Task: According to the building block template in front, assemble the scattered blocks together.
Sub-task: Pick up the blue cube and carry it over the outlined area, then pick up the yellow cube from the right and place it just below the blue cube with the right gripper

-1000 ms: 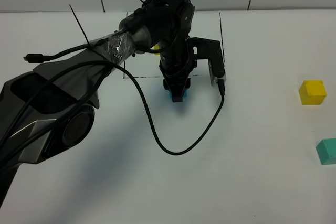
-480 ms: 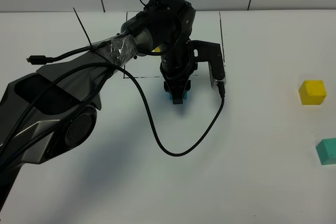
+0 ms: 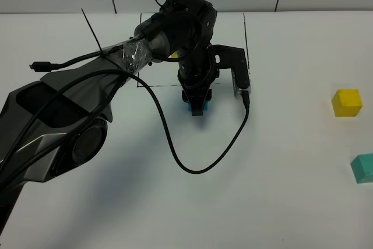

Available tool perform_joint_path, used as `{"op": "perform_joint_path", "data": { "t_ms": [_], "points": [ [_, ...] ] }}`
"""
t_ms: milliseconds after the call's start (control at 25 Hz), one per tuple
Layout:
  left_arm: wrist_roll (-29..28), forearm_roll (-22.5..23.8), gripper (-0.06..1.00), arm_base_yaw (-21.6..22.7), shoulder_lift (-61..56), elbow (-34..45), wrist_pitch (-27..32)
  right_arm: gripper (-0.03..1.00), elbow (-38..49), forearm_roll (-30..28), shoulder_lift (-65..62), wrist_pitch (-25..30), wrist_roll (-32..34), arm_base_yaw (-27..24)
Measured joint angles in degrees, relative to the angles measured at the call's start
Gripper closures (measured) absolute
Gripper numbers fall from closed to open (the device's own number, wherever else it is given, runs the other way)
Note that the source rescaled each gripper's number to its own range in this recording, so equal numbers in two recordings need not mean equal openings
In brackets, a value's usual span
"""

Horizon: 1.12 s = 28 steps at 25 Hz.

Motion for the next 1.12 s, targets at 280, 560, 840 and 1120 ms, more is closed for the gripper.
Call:
{"op": "perform_joint_path", "data": {
  "t_ms": [280,560,840,1120],
  "points": [
    [0.0,0.0,0.29,0.0,-1.5,0.0,-0.3,0.34,0.0,0.0,0.0,0.0,0.0,0.0],
    [-5.8,3.8,-0.06,0.3,-7.1,0.0,0.8,0.34,0.0,0.0,0.0,0.0,0.0,0.0],
    [-18.6,3.7,-0.06,7.7,-12.9,0.7,0.8,0.34,0.0,0.0,0.0,0.0,0.0,0.0],
    [-23.8,1.8,-0.06,18.9,-22.4,10.9,0.7,0.34,0.0,0.0,0.0,0.0,0.0,0.0]
  ]
}}
